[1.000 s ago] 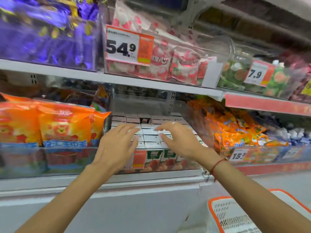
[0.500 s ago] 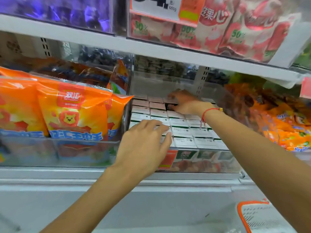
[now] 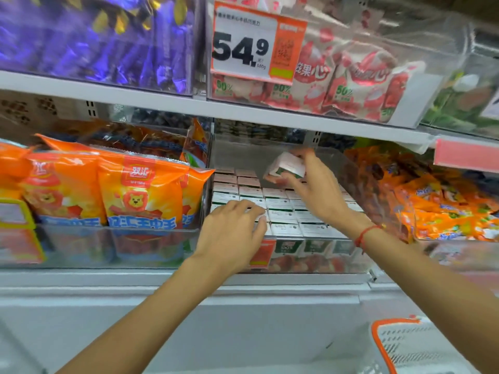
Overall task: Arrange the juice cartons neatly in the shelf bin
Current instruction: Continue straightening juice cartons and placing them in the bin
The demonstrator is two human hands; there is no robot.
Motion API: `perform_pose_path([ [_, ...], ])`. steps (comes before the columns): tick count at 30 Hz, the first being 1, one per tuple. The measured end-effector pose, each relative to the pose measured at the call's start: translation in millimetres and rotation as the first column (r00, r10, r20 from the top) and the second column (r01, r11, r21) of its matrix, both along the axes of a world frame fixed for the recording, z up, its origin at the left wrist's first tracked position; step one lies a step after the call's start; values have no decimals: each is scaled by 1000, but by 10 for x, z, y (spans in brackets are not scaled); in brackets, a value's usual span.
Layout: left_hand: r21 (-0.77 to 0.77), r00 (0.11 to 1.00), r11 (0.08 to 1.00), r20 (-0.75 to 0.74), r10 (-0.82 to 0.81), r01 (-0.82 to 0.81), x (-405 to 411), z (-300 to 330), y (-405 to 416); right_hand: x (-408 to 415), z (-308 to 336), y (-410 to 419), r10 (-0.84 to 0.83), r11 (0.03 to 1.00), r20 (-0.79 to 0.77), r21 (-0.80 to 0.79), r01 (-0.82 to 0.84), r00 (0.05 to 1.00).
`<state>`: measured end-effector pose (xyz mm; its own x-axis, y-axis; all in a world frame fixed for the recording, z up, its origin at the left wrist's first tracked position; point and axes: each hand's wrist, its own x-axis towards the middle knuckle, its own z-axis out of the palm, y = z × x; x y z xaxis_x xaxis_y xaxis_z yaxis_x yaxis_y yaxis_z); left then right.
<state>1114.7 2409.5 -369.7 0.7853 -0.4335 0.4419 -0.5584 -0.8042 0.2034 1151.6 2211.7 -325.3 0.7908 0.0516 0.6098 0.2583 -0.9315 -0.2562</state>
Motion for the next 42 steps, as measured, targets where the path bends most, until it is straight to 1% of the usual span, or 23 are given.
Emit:
perform_pose_path([
  [2, 20, 1000, 1000, 11, -15, 15, -45, 83, 22, -374, -14, 63, 73, 992, 58, 102, -78, 996],
  [5, 82, 988, 994, 132, -81, 70, -226, 336, 126, -913, -7, 208, 100, 939, 128, 316, -137, 987],
  [7, 51, 976, 994, 190, -108, 100, -393, 510, 238, -1198, -28, 320, 102, 869, 124, 472, -149, 987],
  [8, -5, 975, 994, 192, -108, 111, -481, 567, 291, -1302, -51, 373, 112, 822, 100, 549, -149, 989],
  [9, -82, 982, 990, 160, -101, 115, -563, 590, 337, -1379, -83, 417, 129, 772, 56, 621, -136, 990],
  [10, -168, 992, 980, 82, -92, 104, -643, 582, 368, -1435, -120, 454, 155, 718, -7, 688, -108, 988],
  [11, -240, 995, 968, -41, -89, 77, -708, 548, 382, -1475, -159, 481, 195, 660, -80, 748, -70, 978],
  [12, -294, 974, 955, -200, -107, 45, -772, 496, 385, -1502, -199, 504, 253, 601, -150, 798, -34, 956],
  [13, -353, 916, 935, -366, -165, 27, -831, 427, 375, -1526, -242, 521, 321, 552, -202, 834, -9, 925],
  [14, -439, 826, 898, -497, -265, 24, -877, 340, 363, -1550, -285, 536, 388, 512, -234, 859, 3, 891],
  [15, -540, 733, 841, -567, -376, 14, -905, 247, 359, -1572, -327, 552, 440, 481, -249, 877, 8, 863],
  [16, -609, 662, 793, -599, -451, -11, -917, 174, 373, -1590, -363, 565, 464, 464, -255, 886, 13, 848],
  [17, -631, 609, 775, -626, -486, -30, -922, 129, 399, -1601, -387, 578, 463, 466, -266, 884, 23, 846],
  [19, -629, 527, 776, -677, -515, -50, -910, 90, 443, -1604, -422, 603, 420, 489, -300, 870, 65, 856],
  [20, -636, 506, 769, -684, -526, -59, -899, 86, 451, -1597, -431, 602, 404, 481, -305, 873, 84, 862],
  [21, -650, 502, 757, -679, -535, -72, -880, 85, 446, -1587, -430, 591, 405, 453, -296, 887, 92, 865],
  [24, -698, 532, 703, -651, -542, -139, -853, 78, 404, -1565, -400, 531, 502, 335, -228, 941, 55, 834],
  [26, -714, 548, 676, -644, -534, -181, -856, 67, 392, -1568, -382, 509, 538, 333, -223, 942, 37, 813],
  [28, -721, 557, 660, -643, -525, -210, -861, 66, 404, -1570, -381, 514, 524, 387, -249, 922, 33, 814],
  [31, -716, 561, 662, -649, -515, -221, -842, 42, 419, -1545, -396, 557, 477, 467, -304, 882, 55, 825],
  [37, -731, 574, 646, -631, -521, -218, -775, 12, 443, -1503, -392, 591, 471, 477, -334, 875, 83, 816],
  [39, -751, 578, 623, -615, -536, -221, -747, 16, 439, -1505, -370, 581, 502, 472, -350, 877, 89, 791],
  [42, -788, 600, 578, -572, -559, -214, -720, 27, 424, -1511, -358, 548, 538, 495, -386, 864, 89, 750],
])
